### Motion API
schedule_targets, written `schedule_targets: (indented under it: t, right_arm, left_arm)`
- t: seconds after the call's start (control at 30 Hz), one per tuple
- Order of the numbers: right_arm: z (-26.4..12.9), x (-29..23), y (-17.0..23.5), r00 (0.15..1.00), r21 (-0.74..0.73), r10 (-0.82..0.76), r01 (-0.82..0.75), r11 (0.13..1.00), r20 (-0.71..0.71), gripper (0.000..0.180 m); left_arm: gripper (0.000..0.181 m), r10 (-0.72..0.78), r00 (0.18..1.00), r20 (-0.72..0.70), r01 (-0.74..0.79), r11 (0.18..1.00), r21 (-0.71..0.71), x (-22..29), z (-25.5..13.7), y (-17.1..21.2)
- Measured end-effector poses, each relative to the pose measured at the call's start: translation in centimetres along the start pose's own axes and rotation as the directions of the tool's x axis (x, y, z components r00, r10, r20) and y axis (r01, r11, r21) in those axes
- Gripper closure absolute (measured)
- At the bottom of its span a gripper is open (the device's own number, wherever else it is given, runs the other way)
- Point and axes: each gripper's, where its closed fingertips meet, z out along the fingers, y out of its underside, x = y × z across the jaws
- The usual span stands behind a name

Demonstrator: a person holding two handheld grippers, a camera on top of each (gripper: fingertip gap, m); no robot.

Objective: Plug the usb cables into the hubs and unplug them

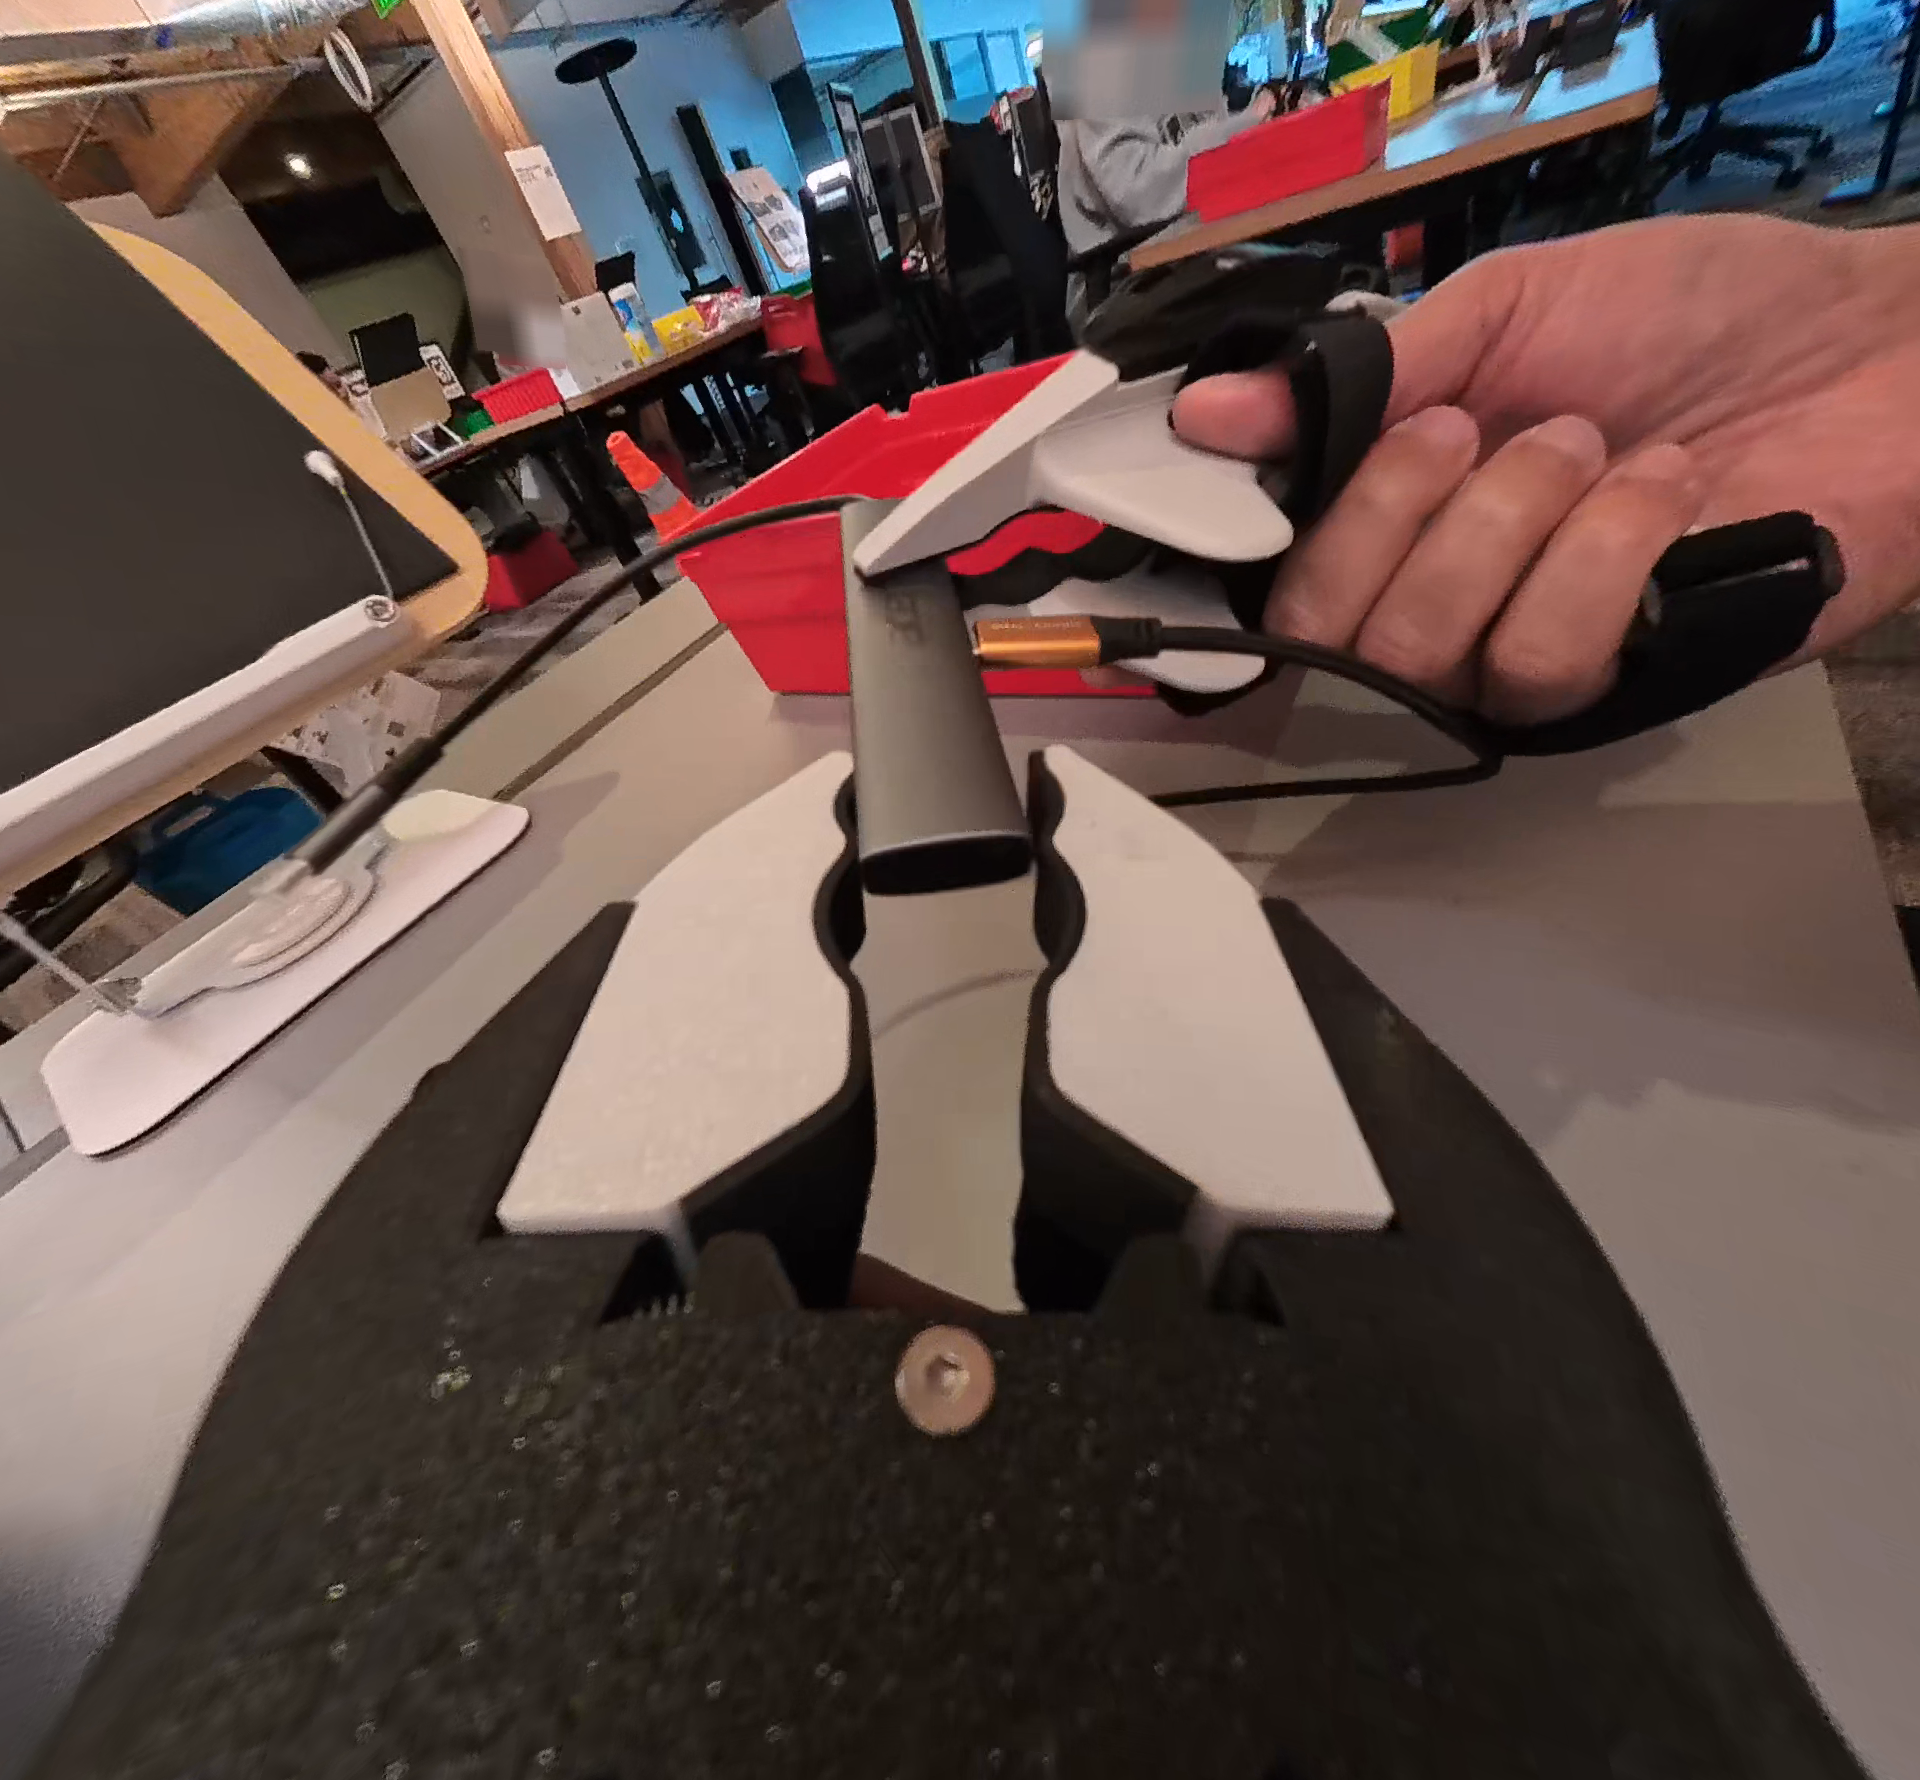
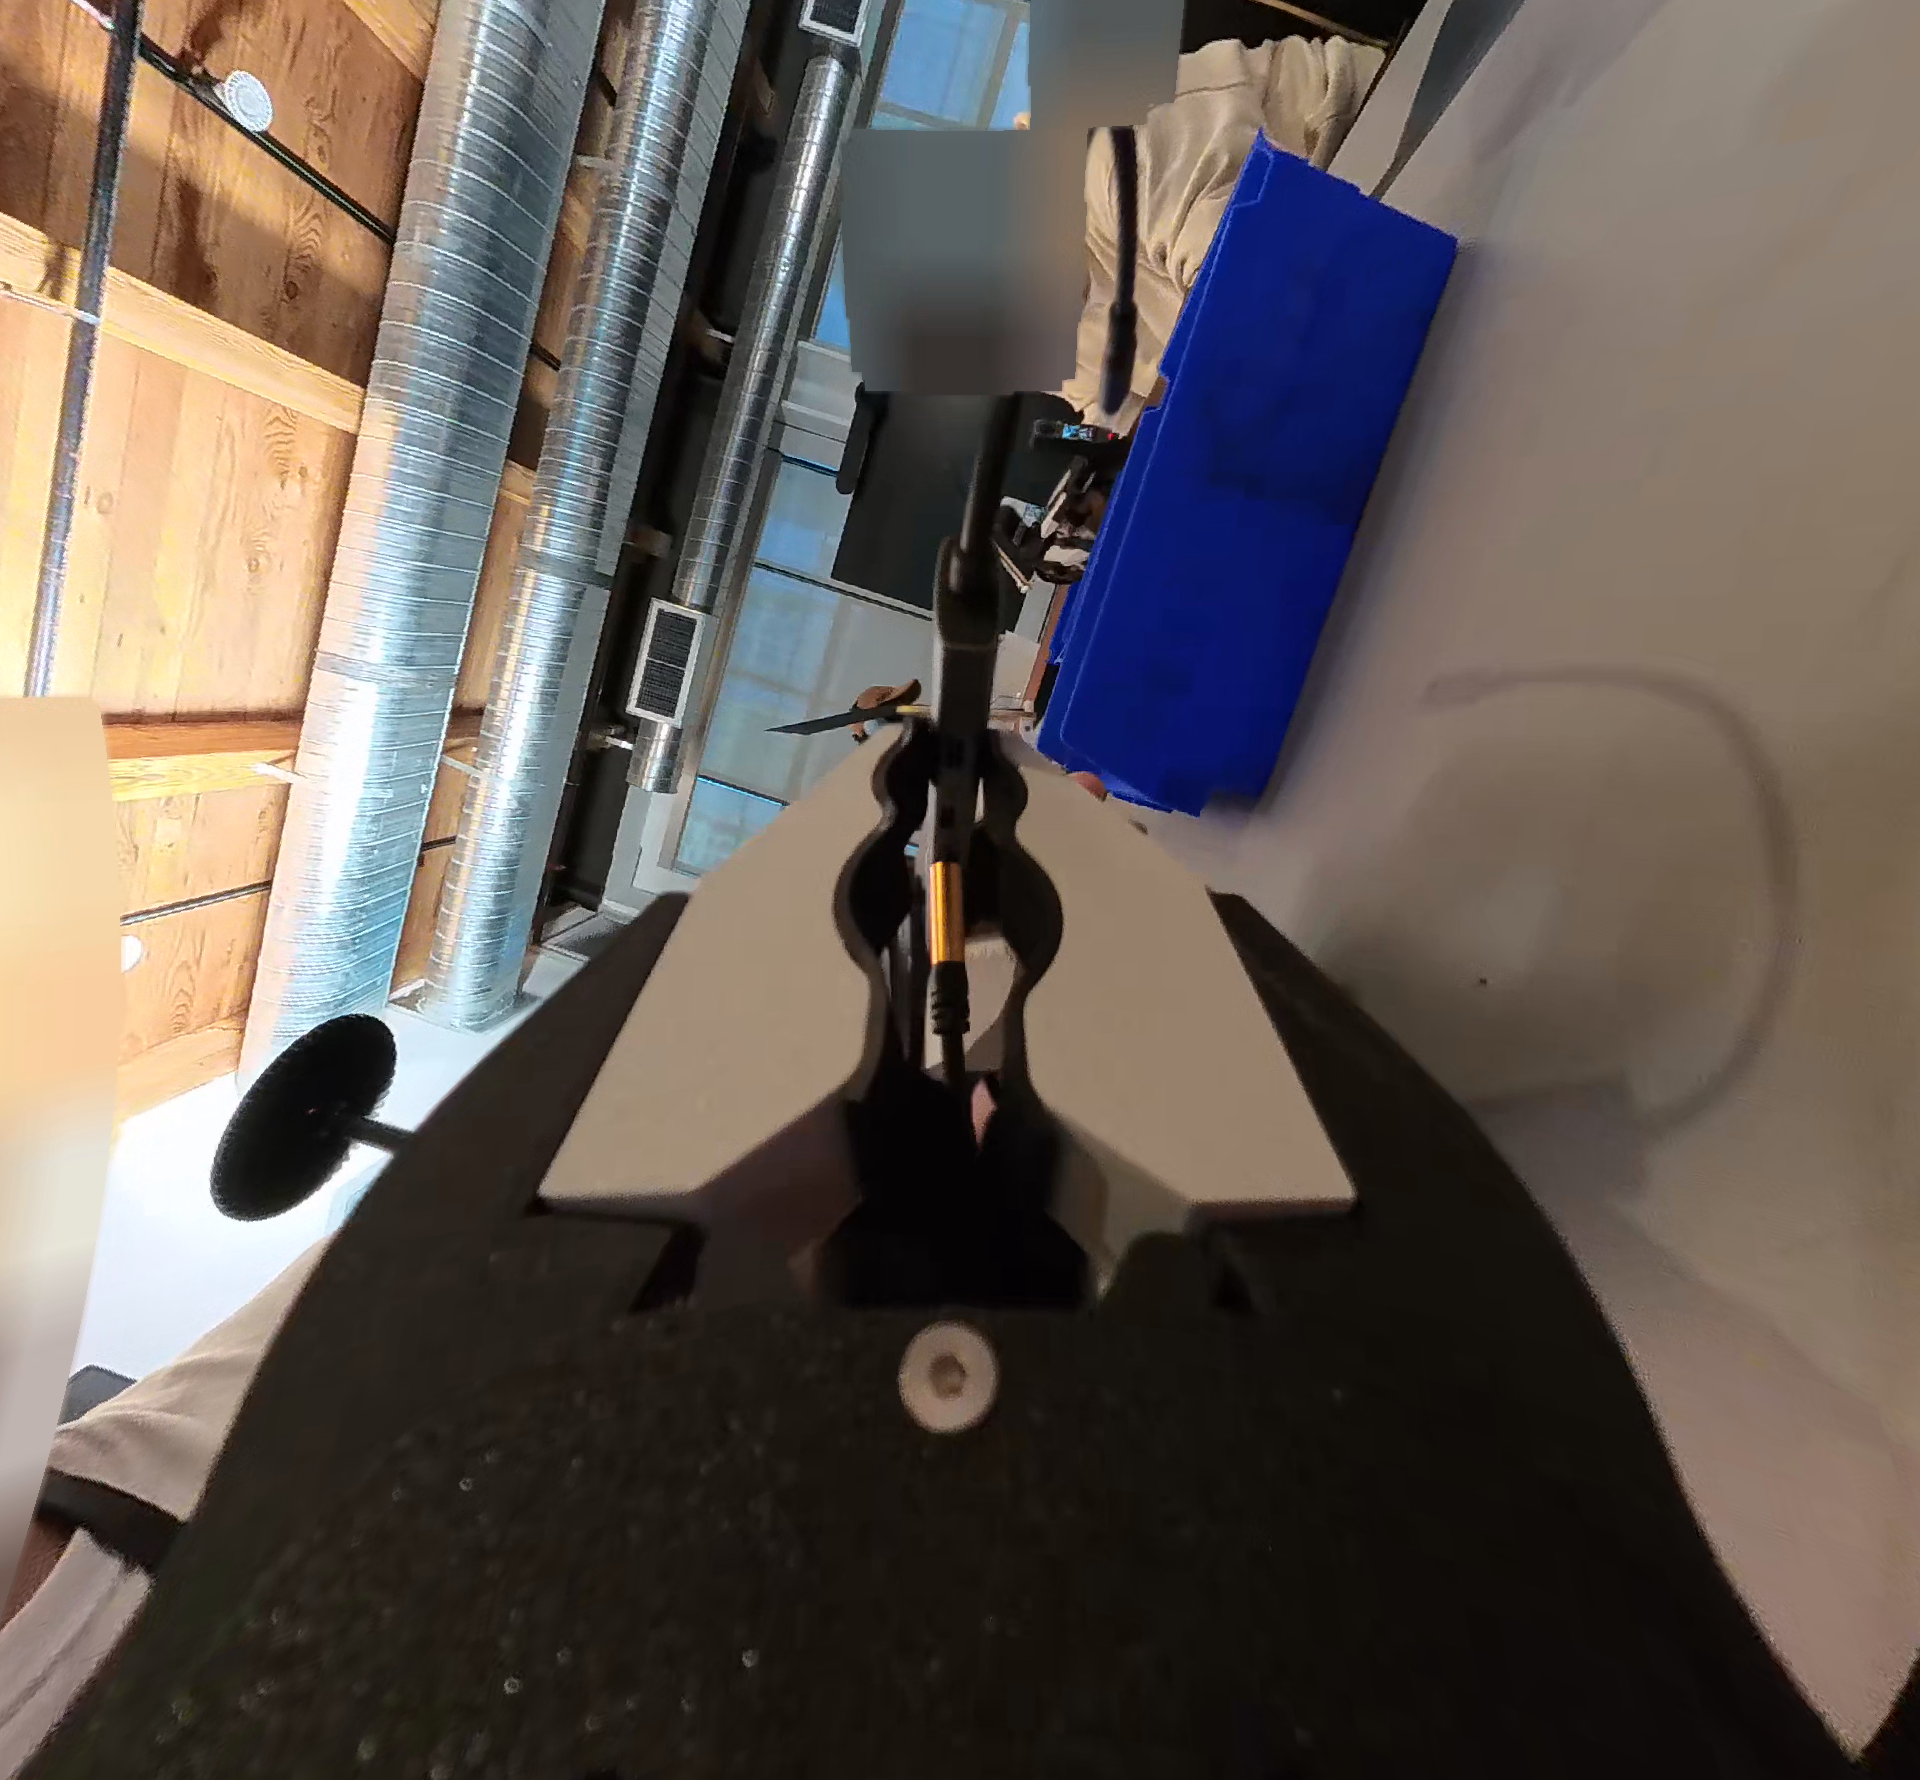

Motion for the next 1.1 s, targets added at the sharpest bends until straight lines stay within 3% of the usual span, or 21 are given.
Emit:
schedule_targets:
  t: [0.27,0.43,0.53,0.63,0.7,0.77,0.87,0.97,1.1]
  right_arm:
    - [0.5,-0.4,0.6,0.999,0.021,-0.013,0.013,1.0,-0.033,0.169]
    - [0.3,0.1,0.3,0.999,0.052,0.0,0.003,0.999,-0.05,0.169]
    - [0.3,0.0,0.2,0.994,0.043,-0.078,0.081,0.996,-0.079,0.165]
    - [0.2,-0.8,0.2,0.959,0.008,-0.26,0.262,0.965,-0.112,0.16]
    - [0.0,-1.1,0.3,0.871,-0.029,-0.46,0.462,0.886,-0.172,0.152]
    - [-0.2,-1.1,0.5,0.706,-0.086,-0.664,0.667,0.74,-0.246,0.149]
    - [-0.1,-0.9,0.9,0.487,-0.152,-0.81,0.818,0.554,-0.327,0.155]
    - [0.3,-1.4,1.2,0.364,-0.179,-0.862,0.878,0.444,-0.352,0.163]
    - [0.6,-2.0,1.8,0.319,-0.182,-0.885,0.9,0.395,-0.34,0.154]
  left_arm:
    - [0.156,-0.053,0.995,0.085,0.039,0.988,0.151,-0.8,-1.0,-2.4]
    - [0.157,-0.054,0.996,0.072,0.048,0.995,0.084,-0.9,-0.6,-1.7]
    - [0.157,-0.023,0.996,0.087,0.019,0.999,0.044,-1.0,-0.6,-2.0]
    - [0.157,-0.003,0.995,0.101,0.0,1.0,0.03,-1.6,-0.8,-2.8]
    - [0.157,0.002,0.992,0.124,-0.003,1.0,0.012,-2.5,-1.0,-3.0]
    - [0.157,-0.011,0.988,0.152,0.011,1.0,0.001,-3.5,-1.4,-2.9]
    - [0.157,-0.01,0.984,0.177,0.014,1.0,-0.018,-4.1,-1.7,-2.6]
    - [0.157,-0.002,0.981,0.194,0.007,1.0,-0.027,-4.2,-1.8,-2.5]
    - [0.157,-0.015,0.977,0.213,0.023,0.999,-0.036,-4.5,-1.6,-2.2]
